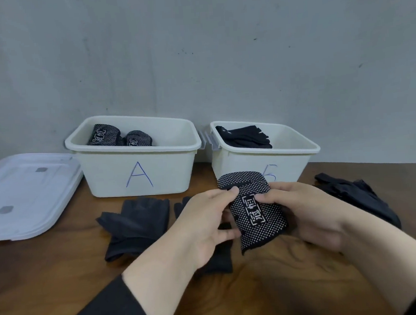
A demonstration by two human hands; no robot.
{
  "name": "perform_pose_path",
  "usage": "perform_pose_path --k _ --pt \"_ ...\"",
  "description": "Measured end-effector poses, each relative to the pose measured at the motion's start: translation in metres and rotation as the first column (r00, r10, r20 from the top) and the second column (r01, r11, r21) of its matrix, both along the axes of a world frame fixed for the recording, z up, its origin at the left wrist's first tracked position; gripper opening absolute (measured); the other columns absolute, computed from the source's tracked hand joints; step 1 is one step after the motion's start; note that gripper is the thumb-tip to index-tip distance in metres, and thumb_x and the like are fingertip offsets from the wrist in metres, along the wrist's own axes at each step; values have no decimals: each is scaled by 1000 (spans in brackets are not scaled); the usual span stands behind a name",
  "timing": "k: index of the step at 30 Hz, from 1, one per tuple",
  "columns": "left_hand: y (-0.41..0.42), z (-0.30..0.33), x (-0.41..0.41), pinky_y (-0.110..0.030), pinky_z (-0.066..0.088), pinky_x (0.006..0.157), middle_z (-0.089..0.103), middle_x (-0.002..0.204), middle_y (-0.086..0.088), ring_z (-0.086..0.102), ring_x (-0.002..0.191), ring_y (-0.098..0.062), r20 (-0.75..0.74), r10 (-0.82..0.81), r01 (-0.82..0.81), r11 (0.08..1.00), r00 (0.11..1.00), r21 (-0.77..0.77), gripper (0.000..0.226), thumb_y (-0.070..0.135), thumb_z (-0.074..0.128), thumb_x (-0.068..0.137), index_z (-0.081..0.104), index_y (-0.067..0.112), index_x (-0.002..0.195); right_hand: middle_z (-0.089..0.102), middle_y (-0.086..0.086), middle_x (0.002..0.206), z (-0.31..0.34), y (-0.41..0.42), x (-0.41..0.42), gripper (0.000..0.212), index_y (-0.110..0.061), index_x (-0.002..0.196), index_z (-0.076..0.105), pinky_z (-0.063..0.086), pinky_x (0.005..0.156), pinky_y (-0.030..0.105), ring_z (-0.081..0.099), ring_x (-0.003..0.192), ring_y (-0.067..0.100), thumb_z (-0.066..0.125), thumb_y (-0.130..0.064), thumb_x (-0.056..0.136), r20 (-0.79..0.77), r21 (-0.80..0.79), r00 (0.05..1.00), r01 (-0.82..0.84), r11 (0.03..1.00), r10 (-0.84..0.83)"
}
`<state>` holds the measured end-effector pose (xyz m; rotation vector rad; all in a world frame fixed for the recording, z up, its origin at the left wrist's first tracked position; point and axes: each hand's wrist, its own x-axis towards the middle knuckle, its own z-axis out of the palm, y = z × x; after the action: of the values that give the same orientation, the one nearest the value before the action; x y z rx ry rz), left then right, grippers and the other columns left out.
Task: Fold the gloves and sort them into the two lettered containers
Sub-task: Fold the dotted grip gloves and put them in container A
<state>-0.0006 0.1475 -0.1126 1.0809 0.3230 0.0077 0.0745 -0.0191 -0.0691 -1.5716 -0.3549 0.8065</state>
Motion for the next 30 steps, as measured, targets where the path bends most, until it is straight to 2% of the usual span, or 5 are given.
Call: perform_pose_path --k 4,8,15,19,30 --pt "20 12 -9 -42 63 71 75 95 -12 72 72 -22 38 55 -65 931 998 360 42 50 66 90 73 9 97 70 20 123 9 13 1 32 0 125 66 57 94 39 64 120 38 58 -9 95 11 20 999 -45 999 45" --pt "73 15 -18 -41 56 70 65 67 0 64 66 -17 310 173 -352 344 935 870 66 78 45 81 64 17 67 70 15 126 25 36 7 32 -4 126 67 60 88 34 67 117 29 56 -11 96 72 57 994 -83 995 79" --pt "189 22 -31 -37 49 67 61 76 7 58 75 -17 618 108 -599 -166 779 783 39 48 45 92 70 20 80 74 14 115 69 109 29 21 -1 113 68 62 84 33 74 99 22 55 -8 98 108 124 994 2 992 -15" --pt "228 23 -30 -32 47 72 64 87 8 61 82 -17 539 109 -516 -184 835 837 24 37 58 94 73 20 86 75 14 89 87 169 44 10 -2 95 63 56 49 26 72 65 17 54 -2 100 110 140 991 56 989 -72" --pt "251 26 -19 -32 45 71 60 80 8 57 76 -12 485 179 -478 -80 856 875 28 45 58 89 70 22 79 74 14 98 45 312 99 12 -1 107 64 62 73 29 72 78 20 65 -4 95 154 -60 988 27 998 -18"
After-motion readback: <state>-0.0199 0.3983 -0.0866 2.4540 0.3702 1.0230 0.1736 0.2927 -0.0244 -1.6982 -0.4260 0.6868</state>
